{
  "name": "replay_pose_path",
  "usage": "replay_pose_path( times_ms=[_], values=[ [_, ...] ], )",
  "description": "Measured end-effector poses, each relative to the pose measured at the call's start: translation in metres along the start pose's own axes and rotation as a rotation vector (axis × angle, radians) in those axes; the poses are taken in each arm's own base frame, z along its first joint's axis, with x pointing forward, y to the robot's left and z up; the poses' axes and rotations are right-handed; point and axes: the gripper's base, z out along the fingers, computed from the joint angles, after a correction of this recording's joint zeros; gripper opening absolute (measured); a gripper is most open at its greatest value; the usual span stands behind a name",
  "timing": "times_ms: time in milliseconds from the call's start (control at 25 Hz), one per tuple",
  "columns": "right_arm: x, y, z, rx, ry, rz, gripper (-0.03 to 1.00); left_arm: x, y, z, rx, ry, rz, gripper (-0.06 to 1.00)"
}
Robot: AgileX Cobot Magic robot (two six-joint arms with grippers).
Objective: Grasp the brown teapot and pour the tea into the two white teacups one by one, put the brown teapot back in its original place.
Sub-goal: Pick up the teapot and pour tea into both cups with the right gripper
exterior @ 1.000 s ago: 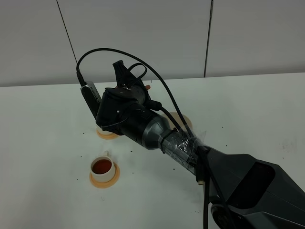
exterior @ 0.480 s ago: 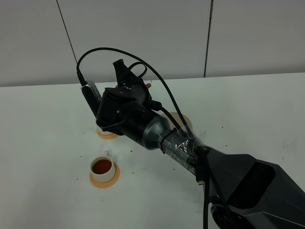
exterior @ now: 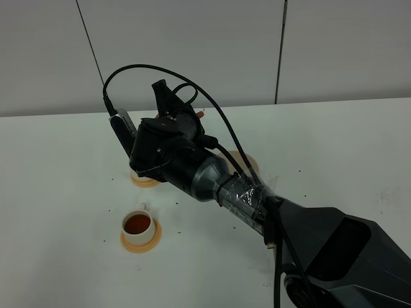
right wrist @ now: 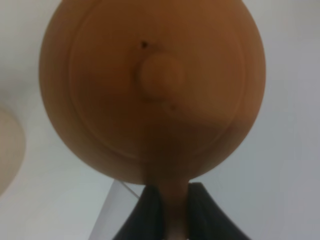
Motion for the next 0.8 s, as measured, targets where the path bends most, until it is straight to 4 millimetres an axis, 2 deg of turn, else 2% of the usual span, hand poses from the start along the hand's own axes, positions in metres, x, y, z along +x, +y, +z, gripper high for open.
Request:
replay_pose_path(
  times_ms=[800],
  values=[
    [0.0004, -0.0003, 0.0000, 0.004, 0.004, -0.008, 0.09, 0.0000, 0.0000, 0.0000, 0.000, 0.000, 0.000, 0.24]
  ],
)
